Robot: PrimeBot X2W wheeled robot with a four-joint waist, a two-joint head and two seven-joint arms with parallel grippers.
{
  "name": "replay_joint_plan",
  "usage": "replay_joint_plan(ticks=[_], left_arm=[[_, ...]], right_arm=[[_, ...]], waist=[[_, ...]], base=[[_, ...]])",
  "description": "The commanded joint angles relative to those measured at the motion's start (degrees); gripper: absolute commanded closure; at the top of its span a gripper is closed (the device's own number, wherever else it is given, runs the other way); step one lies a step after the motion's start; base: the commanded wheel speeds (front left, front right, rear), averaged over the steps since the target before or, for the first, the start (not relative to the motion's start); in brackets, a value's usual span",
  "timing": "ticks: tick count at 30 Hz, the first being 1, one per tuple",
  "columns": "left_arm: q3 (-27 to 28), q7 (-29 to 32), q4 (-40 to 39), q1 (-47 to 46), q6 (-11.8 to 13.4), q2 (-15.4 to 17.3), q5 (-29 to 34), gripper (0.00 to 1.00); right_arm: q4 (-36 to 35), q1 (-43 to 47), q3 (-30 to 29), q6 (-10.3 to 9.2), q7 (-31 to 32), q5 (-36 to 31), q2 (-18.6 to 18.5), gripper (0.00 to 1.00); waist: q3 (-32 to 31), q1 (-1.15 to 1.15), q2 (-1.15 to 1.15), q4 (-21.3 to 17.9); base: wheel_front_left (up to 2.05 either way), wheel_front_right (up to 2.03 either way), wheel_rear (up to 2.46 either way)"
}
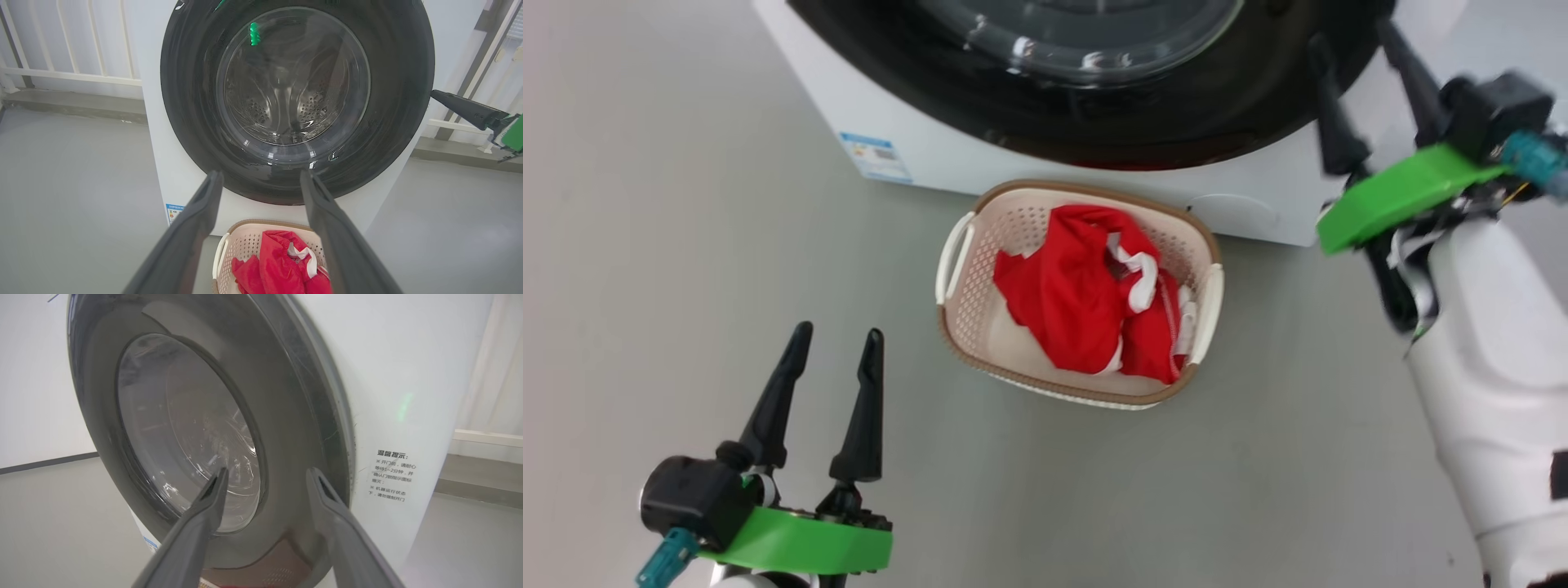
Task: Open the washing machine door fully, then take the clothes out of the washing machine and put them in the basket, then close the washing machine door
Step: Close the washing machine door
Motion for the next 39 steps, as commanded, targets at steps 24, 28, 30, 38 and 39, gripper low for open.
replay_joint_plan(ticks=[24,28,30,38,39], left_arm=[[7.2,-0.7,2.2,2.6,1.0,0.6,4.3,0.0],[7.7,-0.7,2.4,4.0,0.9,0.6,4.5,0.0],[7.9,-0.7,2.5,4.8,0.8,0.6,4.6,0.0],[8.9,-0.7,1.7,8.6,0.5,0.6,3.1,0.0],[9.1,-0.7,1.5,8.9,0.4,0.6,3.0,0.0]], right_arm=[[-17.9,24.2,-3.9,-0.06,-0.3,-1.3,3.0,0.0],[-21.2,28.2,-4.8,-0.06,-0.3,-1.4,3.2,0.0],[-22.9,30.1,-5.1,-0.06,-0.3,-1.6,3.3,0.0],[-28.7,39.3,-6.4,-0.06,-0.3,-2.2,3.5,0.0],[-29.0,40.4,-6.5,-0.06,-0.3,-2.1,3.5,0.0]], waist=[[-11.8,0.0,0.0,-15.0],[-13.8,0.0,0.0,-16.2],[-14.9,0.0,0.0,-16.6],[-18.6,0.0,0.0,-16.6],[-18.9,0.0,0.0,-16.5]], base=[[0.0,0.0,0.0],[0.0,0.0,0.0],[0.0,0.0,0.0],[0.0,0.0,0.0],[0.0,0.0,0.0]])
